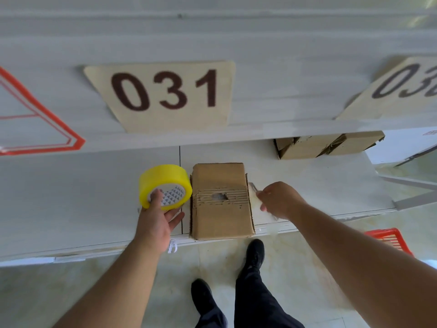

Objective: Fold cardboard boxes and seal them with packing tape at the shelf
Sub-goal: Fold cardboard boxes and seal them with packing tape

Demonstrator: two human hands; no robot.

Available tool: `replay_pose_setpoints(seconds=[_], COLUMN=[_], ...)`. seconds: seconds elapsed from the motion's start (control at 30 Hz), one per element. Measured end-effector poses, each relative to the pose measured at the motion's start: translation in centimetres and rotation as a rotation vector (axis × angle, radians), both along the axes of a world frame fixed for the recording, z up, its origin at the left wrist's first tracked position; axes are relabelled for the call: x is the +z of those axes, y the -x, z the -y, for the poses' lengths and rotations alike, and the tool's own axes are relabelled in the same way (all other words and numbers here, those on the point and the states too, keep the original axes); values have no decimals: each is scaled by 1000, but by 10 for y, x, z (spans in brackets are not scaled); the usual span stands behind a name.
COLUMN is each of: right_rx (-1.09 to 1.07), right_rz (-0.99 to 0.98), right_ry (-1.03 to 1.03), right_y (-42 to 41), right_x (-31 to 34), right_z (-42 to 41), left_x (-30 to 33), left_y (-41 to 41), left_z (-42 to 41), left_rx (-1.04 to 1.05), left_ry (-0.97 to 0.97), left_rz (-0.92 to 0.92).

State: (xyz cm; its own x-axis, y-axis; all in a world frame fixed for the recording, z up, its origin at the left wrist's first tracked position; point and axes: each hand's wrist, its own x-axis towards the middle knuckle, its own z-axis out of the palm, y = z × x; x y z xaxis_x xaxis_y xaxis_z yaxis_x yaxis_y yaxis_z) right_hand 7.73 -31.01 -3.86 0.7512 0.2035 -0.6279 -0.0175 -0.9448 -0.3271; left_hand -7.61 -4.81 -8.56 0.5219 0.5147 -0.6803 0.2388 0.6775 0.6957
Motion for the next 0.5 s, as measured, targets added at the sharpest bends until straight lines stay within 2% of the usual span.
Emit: replay_pose_setpoints(seconds=[0.17,0.37,0.5], right_rx=[41,-82,-73], right_rz=[15,37,21], right_ry=[77,53,55], right_y=[0,-5,-1], right_x=[-3,-5,0], right_z=[-4,2,3], left_x=[-16,-42,-58], left_y=[12,20,14], left_z=[-11,-21,-31], left_rx=[40,229,264], left_ry=[156,349,278], left_rz=[-9,-25,-50])
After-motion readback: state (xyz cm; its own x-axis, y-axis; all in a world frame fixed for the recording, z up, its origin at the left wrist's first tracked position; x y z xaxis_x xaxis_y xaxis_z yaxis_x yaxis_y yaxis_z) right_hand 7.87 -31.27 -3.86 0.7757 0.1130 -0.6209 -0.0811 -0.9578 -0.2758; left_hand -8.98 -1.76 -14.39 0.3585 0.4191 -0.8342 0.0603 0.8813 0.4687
